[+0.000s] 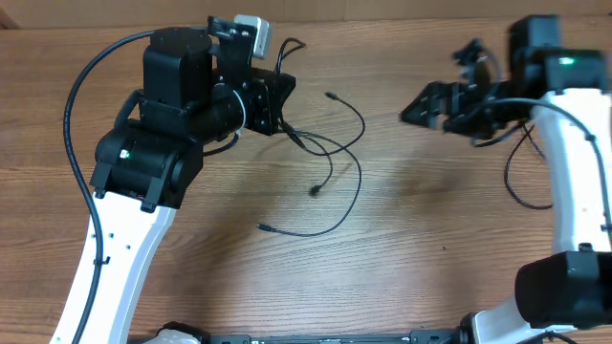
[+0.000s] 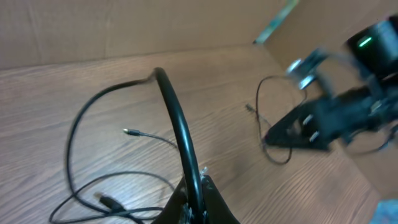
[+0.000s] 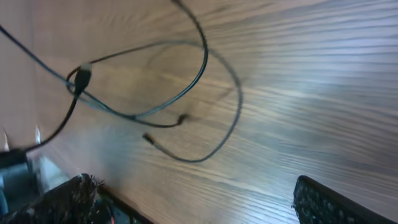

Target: Untangle cables

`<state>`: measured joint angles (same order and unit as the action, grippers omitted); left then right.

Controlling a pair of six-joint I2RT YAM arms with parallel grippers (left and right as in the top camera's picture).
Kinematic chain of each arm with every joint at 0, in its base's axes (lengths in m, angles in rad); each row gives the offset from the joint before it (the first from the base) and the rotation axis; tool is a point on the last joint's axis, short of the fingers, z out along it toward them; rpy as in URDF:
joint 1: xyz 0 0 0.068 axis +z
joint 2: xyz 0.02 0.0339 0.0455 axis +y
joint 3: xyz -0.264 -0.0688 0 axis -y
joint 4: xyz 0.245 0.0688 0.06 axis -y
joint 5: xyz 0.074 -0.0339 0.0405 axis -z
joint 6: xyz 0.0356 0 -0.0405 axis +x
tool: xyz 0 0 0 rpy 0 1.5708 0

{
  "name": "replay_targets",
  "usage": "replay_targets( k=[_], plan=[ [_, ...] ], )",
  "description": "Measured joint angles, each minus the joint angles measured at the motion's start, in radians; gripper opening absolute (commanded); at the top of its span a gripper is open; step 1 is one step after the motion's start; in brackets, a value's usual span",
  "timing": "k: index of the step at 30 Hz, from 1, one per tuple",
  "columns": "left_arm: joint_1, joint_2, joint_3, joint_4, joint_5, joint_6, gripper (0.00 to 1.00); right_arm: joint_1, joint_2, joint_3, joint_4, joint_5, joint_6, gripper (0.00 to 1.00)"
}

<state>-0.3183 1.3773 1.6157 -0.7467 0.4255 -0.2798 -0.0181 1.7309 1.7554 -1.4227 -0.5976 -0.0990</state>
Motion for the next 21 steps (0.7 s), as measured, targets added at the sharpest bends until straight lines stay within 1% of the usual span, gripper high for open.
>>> replay_targets(
  k=[6,14,21],
  plan=[
    [0.000,0.000,0.000,0.057,-0.002,-0.089,0.04,0.130,0.000,-0.082,0.051,0.001,-0.006,1.00],
    [0.000,0.000,0.000,0.056,-0.003,-0.111,0.04,0.221,0.000,-0.127,0.099,0.014,-0.006,1.00],
    [0.000,0.000,0.000,-0.002,-0.024,-0.106,0.04,0.302,0.000,-0.179,0.170,0.030,-0.031,1.00]
  ],
)
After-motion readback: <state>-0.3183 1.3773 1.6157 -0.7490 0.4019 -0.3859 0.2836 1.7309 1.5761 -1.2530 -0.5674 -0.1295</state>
